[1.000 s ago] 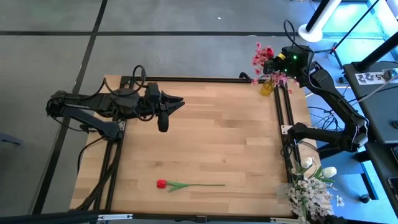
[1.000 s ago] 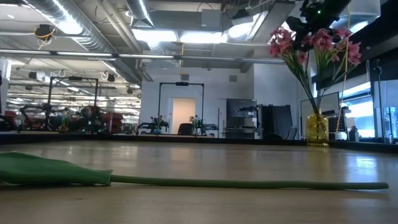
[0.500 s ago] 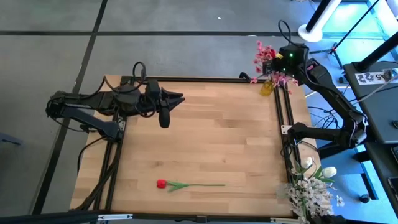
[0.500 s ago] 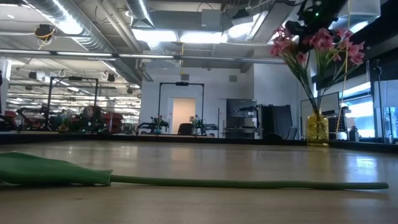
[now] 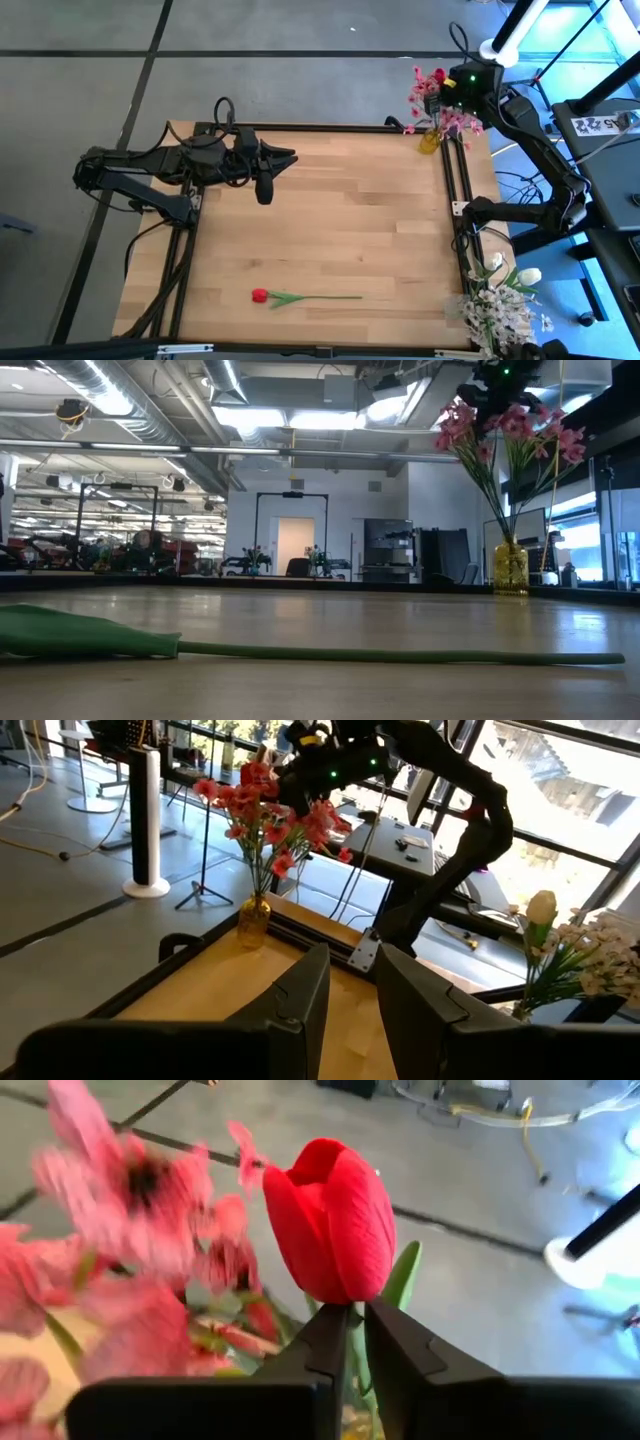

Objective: Sort flowers into vase by color
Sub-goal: Put the top red flower into the yellow vase

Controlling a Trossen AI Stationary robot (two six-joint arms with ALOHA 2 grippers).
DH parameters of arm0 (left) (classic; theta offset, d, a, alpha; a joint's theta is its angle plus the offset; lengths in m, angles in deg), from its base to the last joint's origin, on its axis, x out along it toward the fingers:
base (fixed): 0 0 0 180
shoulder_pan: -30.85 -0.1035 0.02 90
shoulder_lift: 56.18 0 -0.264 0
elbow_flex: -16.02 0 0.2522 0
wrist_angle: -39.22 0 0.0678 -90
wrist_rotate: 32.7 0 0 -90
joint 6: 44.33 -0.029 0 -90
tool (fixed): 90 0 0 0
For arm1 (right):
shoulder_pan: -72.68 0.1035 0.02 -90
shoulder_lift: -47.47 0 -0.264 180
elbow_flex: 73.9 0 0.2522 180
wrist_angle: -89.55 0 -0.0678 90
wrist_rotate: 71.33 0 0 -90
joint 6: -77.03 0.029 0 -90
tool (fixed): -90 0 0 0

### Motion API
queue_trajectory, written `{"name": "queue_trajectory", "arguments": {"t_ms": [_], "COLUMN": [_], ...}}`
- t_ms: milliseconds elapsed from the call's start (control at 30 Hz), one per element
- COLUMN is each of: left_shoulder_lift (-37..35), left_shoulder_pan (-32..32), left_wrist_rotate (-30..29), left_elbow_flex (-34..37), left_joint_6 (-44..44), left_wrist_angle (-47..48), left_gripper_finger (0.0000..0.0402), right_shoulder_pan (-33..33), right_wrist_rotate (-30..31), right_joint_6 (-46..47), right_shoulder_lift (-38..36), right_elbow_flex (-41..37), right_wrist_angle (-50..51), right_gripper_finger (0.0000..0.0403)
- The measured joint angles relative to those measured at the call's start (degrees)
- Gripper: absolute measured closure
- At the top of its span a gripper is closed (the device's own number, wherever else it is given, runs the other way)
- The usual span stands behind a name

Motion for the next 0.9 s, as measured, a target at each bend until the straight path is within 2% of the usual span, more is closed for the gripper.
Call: {"name": "queue_trajectory", "arguments": {"t_ms": [300, 467, 767, 900], "left_shoulder_lift": [0.0, 0.0, 0.0, 0.0], "left_shoulder_pan": [1.2, 1.4, 1.4, 1.4], "left_wrist_rotate": [0.1, 0.0, 0.0, 0.0], "left_elbow_flex": [0.0, 0.0, 0.0, 0.0], "left_joint_6": [0.0, 0.0, 0.0, 0.0], "left_wrist_angle": [0.0, 0.1, 0.1, 0.1], "left_gripper_finger": [0.0319, 0.0319, 0.0319, 0.0319], "right_shoulder_pan": [0.0, 0.0, 0.0, 0.0], "right_wrist_rotate": [5.3, 5.8, 5.8, 5.7], "right_joint_6": [-7.5, -8.8, -11.5, -13.2], "right_shoulder_lift": [3.1, 3.4, 3.4, 3.4], "right_elbow_flex": [0.7, 0.7, 1.1, 1.9], "right_wrist_angle": [5.2, 5.7, 9.0, 9.6], "right_gripper_finger": [0.0338, 0.0323, 0.0221, 0.0193]}}
